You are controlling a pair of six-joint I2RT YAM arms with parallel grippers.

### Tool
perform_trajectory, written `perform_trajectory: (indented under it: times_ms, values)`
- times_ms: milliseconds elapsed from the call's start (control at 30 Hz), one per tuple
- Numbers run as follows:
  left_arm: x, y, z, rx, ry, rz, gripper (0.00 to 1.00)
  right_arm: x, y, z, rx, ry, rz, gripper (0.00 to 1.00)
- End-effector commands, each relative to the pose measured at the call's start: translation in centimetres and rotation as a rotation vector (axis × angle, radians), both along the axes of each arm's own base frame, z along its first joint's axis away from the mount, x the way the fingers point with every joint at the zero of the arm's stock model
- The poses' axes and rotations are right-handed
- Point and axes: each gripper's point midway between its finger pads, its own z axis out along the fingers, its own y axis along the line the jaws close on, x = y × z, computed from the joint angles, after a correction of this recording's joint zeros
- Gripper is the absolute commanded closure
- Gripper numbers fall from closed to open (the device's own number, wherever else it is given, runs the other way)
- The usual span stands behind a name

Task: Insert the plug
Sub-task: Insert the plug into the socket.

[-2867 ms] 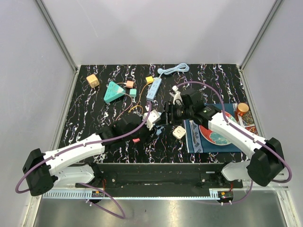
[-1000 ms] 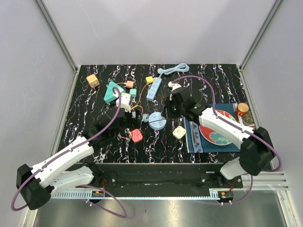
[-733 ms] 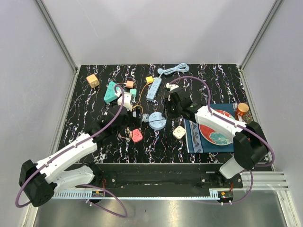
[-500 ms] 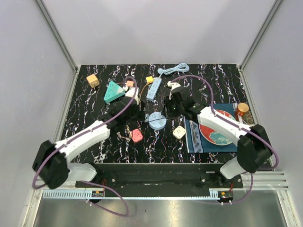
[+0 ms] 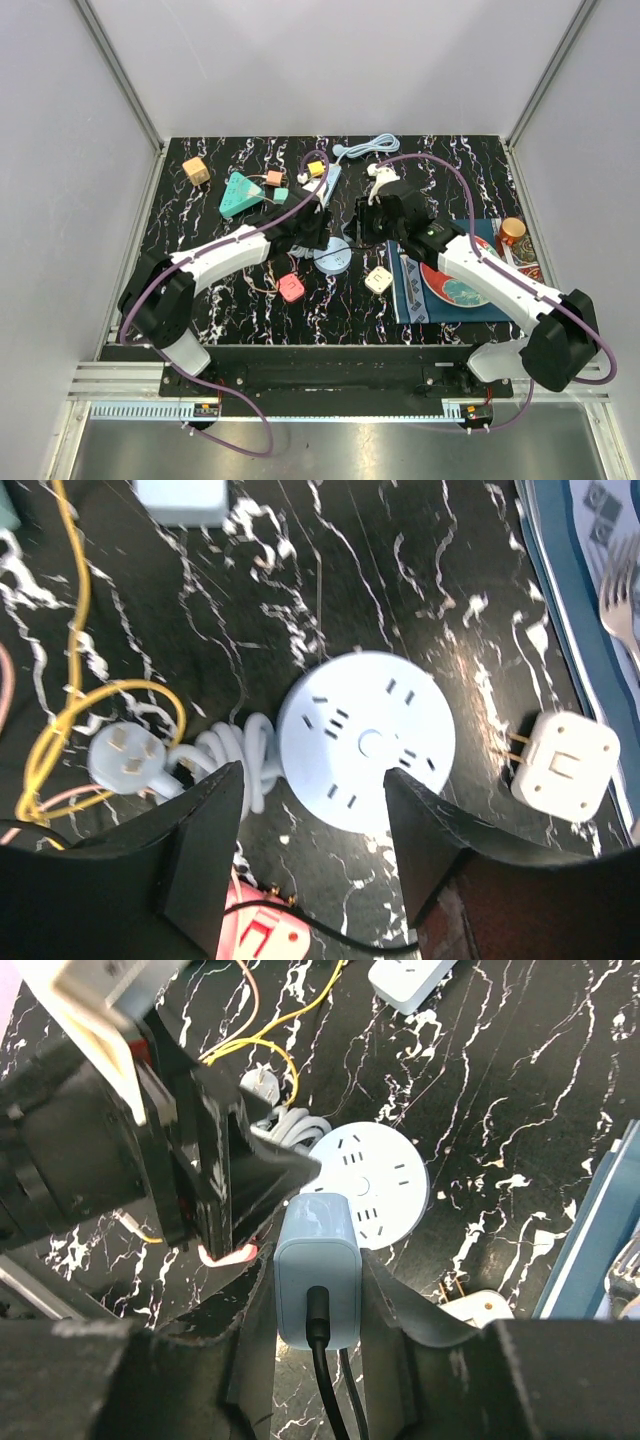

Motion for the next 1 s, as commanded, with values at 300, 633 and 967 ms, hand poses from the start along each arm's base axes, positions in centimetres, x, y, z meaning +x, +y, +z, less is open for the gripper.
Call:
perform_trajectory:
  times_ms: [300,633,967]
  values:
    - [-10.7,-1.1,-3.2,-0.053,0.241,-0.286,0.38,3.6,-0.7,1.8,-0.039,-0.097,-0.086,1.0]
    - [-12.1,-0.4,-3.3,-0.085,0.246,-0.287,0.37,5.2,0.9,-3.3,-0.179,-0.054,0.055,1.0]
    - [-10.8,-0.9,-3.9,-0.093,0.236,-0.235,0.37,5.0,2.8,-7.9,-0.214,-0.01,0.208,1.0]
